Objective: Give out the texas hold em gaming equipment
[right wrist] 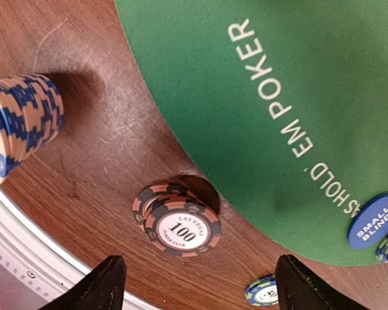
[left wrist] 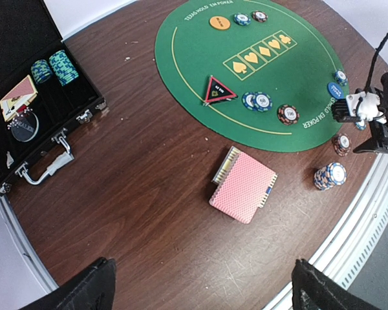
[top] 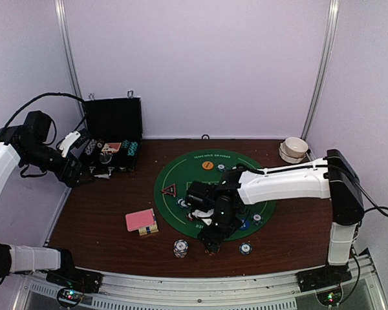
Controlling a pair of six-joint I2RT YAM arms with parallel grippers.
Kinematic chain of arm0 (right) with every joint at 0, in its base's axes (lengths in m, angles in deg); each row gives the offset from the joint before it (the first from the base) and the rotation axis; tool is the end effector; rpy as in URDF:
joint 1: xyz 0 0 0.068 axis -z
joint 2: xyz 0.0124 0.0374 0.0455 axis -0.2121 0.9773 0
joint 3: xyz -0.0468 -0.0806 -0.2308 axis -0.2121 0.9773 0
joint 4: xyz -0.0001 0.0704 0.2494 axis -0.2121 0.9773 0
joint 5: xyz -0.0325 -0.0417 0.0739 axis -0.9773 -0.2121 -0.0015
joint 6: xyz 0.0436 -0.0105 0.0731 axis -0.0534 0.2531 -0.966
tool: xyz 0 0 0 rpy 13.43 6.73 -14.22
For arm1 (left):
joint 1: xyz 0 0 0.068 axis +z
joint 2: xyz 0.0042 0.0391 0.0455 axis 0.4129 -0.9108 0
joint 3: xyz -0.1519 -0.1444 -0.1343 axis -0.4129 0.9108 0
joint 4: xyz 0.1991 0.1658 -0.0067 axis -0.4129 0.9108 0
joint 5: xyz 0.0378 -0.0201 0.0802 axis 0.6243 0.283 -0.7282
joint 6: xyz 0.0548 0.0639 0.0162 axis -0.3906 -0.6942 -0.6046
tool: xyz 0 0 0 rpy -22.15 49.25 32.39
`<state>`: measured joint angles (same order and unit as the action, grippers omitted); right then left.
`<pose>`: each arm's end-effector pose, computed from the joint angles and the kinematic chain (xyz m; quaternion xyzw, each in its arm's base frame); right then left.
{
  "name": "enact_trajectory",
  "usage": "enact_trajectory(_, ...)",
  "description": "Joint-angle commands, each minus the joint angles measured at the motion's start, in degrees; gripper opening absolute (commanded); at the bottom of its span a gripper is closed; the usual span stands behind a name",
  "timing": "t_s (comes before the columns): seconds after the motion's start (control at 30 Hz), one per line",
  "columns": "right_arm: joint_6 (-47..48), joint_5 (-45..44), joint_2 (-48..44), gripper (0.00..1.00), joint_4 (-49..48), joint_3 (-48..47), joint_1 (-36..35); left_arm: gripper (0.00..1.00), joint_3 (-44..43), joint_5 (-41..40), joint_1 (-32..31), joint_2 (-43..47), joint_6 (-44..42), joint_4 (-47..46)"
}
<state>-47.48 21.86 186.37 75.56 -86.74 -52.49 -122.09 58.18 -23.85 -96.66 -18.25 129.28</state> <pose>0.1472 0.3333 0.1311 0.3802 -0.9220 -0.0729 0.0090 0.2068 -0.0360 0.3055 0.2557 0.9008 -0.1927 0.2932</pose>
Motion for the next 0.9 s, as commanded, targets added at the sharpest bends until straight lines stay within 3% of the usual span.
enact_trajectory(0.0,-0.9,2.3,0.0,0.83,-3.7,1.1,-1.1,0.98,-0.7,0.9,-0.3,0.4,-0.8,-0.3)
enact_trajectory(0.4,0.1,3.9,5.2,0.80,-5.9,1.3,-1.3,0.97,-1.2,0.4,-0.3,0.3,-1.1,0.2)
enact_trajectory(0.6,-0.3,5.2,6.3,0.63,-6.1,0.7,-1.3,0.97,-1.3,0.4,-0.3,0.1,-1.0,0.3)
enact_trajectory(0.87,-0.1,5.5,6.4,0.56,-5.3,0.7,-1.3,0.98,-1.3,0.4,-0.3,0.2,-1.4,0.3)
